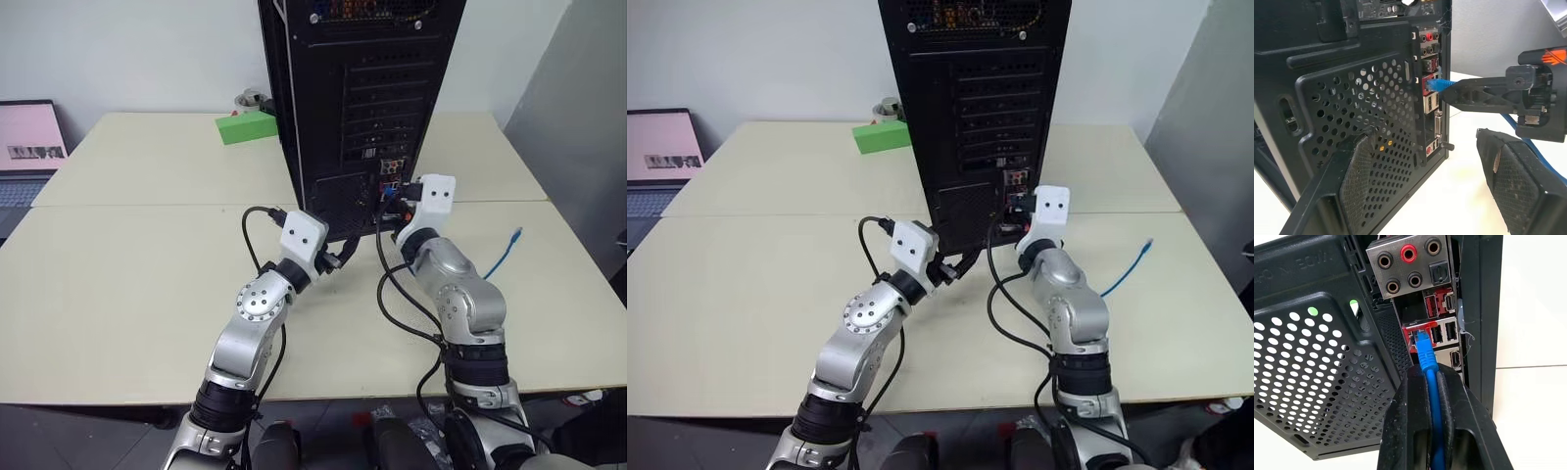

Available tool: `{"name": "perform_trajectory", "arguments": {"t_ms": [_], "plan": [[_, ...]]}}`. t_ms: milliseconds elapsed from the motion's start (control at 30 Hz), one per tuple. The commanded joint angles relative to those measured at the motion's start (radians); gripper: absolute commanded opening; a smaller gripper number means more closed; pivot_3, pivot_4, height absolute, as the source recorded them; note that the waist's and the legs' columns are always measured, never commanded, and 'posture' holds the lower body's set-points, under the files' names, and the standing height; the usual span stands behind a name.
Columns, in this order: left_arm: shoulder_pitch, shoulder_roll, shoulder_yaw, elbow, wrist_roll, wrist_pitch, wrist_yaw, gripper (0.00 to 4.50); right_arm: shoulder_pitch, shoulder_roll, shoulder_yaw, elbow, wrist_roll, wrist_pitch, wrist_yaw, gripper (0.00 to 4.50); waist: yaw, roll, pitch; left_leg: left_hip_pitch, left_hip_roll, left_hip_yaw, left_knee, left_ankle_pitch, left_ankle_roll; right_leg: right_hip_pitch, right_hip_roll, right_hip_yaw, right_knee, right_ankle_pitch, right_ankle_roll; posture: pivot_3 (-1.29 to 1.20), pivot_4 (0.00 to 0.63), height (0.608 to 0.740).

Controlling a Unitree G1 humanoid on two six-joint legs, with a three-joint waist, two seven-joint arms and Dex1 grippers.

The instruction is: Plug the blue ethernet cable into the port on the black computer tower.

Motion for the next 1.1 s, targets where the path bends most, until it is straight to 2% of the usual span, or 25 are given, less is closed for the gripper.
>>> {"name": "perform_trajectory", "arguments": {"t_ms": [33, 267, 333, 367, 633, 867, 967, 1000, 1100], "plan": [[0.001, 0.002, 0.004, -0.034, 0.007, -0.016, -0.002, 3.5, -0.056, -0.005, -0.01, -0.013, 0.008, -0.033, 0.012, 0.0, -0.003, 0.0, 0.0, 0.0, 0.0, 0.0, 0.0, 0.0, 0.0, 0.0, 0.0, 0.0, 0.0, 0.0, 0.0, 0.0, 0.15, 0.74], [0.005, 0.007, 0.012, -0.03, 0.013, -0.021, -0.003, 3.5, -0.024, -0.069, 0.025, -0.033, -0.005, -0.012, 0.068, 0.0, -0.008, 0.0, 0.0, 0.0, 0.0, 0.0, 0.0, 0.0, 0.0, 0.0, 0.0, 0.0, 0.0, 0.0, 0.0, 0.0, 0.15, 0.74], [0.006, 0.011, 0.016, -0.028, 0.015, -0.023, -0.002, 3.53, -0.007, -0.1, 0.035, -0.051, -0.007, 0.0, 0.089, 0.61, -0.008, 0.0, 0.0, 0.0, 0.0, 0.0, 0.0, 0.0, 0.0, 0.0, 0.0, 0.0, 0.0, 0.0, 0.0, 0.0, 0.15, 0.74], [0.006, 0.015, 0.019, -0.026, 0.018, -0.027, -0.002, 3.53, 0.001, -0.116, 0.04, -0.059, -0.01, 0.005, 0.1, 0.68, -0.007, 0.0, 0.0, 0.0, 0.0, 0.0, 0.0, 0.0, 0.0, 0.0, 0.0, 0.0, 0.0, 0.0, 0.0, 0.0, 0.15, 0.74], [0.02, 0.069, 0.06, -0.068, -0.009, 0.017, -0.034, 3.53, 0.076, -0.258, 0.018, -0.176, 0.045, 0.122, 0.213, 2.34, -0.003, 0.0, 0.0, -0.001, 0.0, 0.0, -0.001, 0.0, 0.0, 0.0, 0.0, 0.0, -0.001, 0.0, 0.0, 0.0, 0.15, 0.74], [0.062, 0.272, 0.126, -0.179, -0.066, 0.17, -0.179, 3.53, 0.11, -0.417, -0.069, -0.289, 0.197, 0.166, 0.413, 3.68, -0.006, 0.001, 0.001, -0.001, 0.0, 0.0, -0.001, 0.0, 0.0, -0.001, 0.0, 0.0, -0.001, 0.0, 0.0, 0.0, 0.15, 0.74], [0.075, 0.36, 0.202, -0.209, -0.182, 0.198, -0.299, 3.53, 0.121, -0.542, -0.109, -0.263, 0.248, 0.132, 0.568, 4.32, -0.005, 0.001, 0.001, -0.001, 0.0, 0.0, -0.001, 0.0, 0.0, 0.0, 0.0, 0.0, -0.002, 0.0, 0.0, 0.0, 0.15, 0.74], [0.078, 0.393, 0.219, -0.211, -0.208, 0.207, -0.338, 3.53, 0.128, -0.589, -0.125, -0.254, 0.283, 0.122, 0.647, 4.47, -0.005, 0.001, 0.002, -0.001, 0.0, 0.0, -0.001, 0.0, 0.0, 0.0, 0.0, 0.0, -0.002, 0.0, 0.0, 0.0, 0.15, 0.74], [0.08, 0.443, 0.246, -0.207, -0.26, 0.221, -0.399, 3.53, 0.132, -0.664, -0.144, -0.22, 0.325, 0.068, 0.772, 4.47, -0.004, 0.001, 0.002, -0.001, 0.0, 0.0, -0.001, 0.0, 0.0, 0.0, 0.0, 0.0, -0.003, 0.0, 0.0, 0.0, 0.15, 0.74]]}}
